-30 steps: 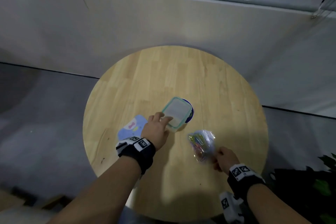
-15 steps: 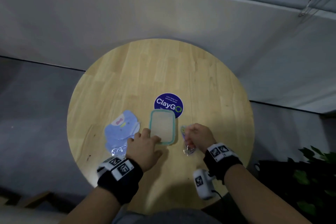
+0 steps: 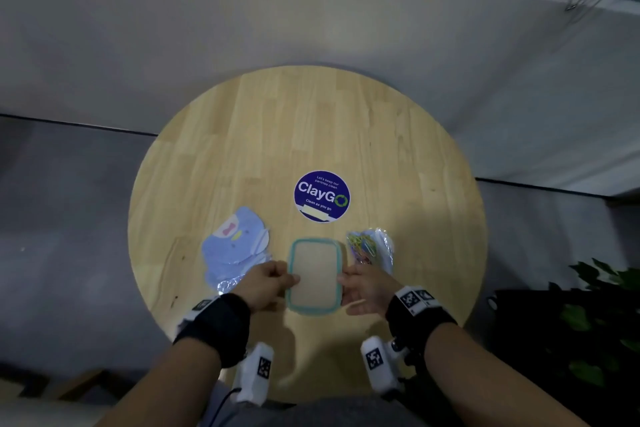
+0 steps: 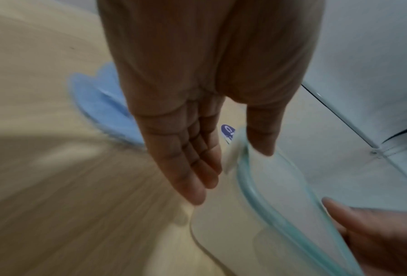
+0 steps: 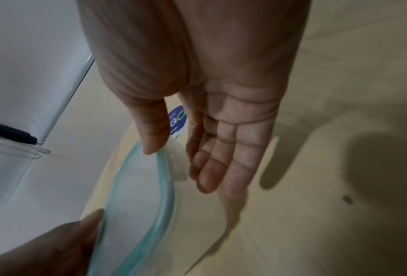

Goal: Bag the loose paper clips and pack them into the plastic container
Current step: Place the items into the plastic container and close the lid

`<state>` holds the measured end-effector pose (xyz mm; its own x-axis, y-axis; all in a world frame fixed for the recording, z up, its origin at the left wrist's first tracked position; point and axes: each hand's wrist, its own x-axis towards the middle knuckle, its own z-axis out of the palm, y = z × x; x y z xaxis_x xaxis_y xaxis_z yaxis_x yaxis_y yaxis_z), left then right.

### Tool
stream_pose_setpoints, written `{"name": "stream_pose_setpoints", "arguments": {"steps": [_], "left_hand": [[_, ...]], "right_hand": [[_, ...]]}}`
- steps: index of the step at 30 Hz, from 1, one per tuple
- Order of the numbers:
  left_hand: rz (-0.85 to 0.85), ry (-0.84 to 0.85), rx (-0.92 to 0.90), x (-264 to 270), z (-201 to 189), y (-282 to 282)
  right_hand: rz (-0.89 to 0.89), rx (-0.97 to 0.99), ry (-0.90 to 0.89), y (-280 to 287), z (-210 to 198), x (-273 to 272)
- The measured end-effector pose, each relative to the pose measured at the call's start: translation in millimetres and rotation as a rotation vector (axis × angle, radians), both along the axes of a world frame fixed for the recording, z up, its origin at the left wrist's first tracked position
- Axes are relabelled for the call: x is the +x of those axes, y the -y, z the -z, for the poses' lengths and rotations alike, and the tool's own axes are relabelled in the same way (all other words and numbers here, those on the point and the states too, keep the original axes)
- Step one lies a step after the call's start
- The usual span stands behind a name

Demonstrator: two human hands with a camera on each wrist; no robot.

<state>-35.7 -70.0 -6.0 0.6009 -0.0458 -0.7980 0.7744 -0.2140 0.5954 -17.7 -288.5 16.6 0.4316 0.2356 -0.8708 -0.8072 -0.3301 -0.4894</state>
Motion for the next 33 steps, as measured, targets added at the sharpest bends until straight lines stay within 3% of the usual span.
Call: {"name": "stream_pose_setpoints", "arguments": {"steps": [4, 9, 12, 15, 19, 22, 24, 26, 29, 33], "left_hand": [[-0.033, -0.002, -0.106, -6, 8, -3], [-0.001, 0.012, -0.113, -17, 9, 7], [-0.063, 0.135, -0.072, -23, 10, 6], [-0.022, 0.235, 0.029, -24, 9, 4], [0.062, 0.288, 0.192, -23, 5, 3], [0.201, 0.15, 0.332, -29, -6, -5], [0.328, -0.046, 0.243, -41, -14, -7], [0.374, -0.182, 0.1, -50, -18, -4], [0.254, -0.118, 0.047, -51, -17, 0], [-0.051, -0.026, 0.068, -42, -14, -11]], "right_hand": [[-0.023, -0.017, 0.018, 9, 6, -8], [-0.014, 0.055, -0.041, 7, 10, -18], [0.045, 0.08, -0.04, 6, 10, -25], [0.044, 0.019, 0.039, 2, 8, -26], [-0.143, -0.097, 0.115, 2, 0, -23], [-0.434, -0.385, 0.327, 1, -8, -17], [-0.489, -0.522, 0.544, -8, -15, -10], [-0.522, -0.517, 0.672, -20, -15, -1], [-0.591, -0.472, 0.564, -34, -8, 11], [-0.565, -0.435, 0.381, -25, 6, 12]]}}
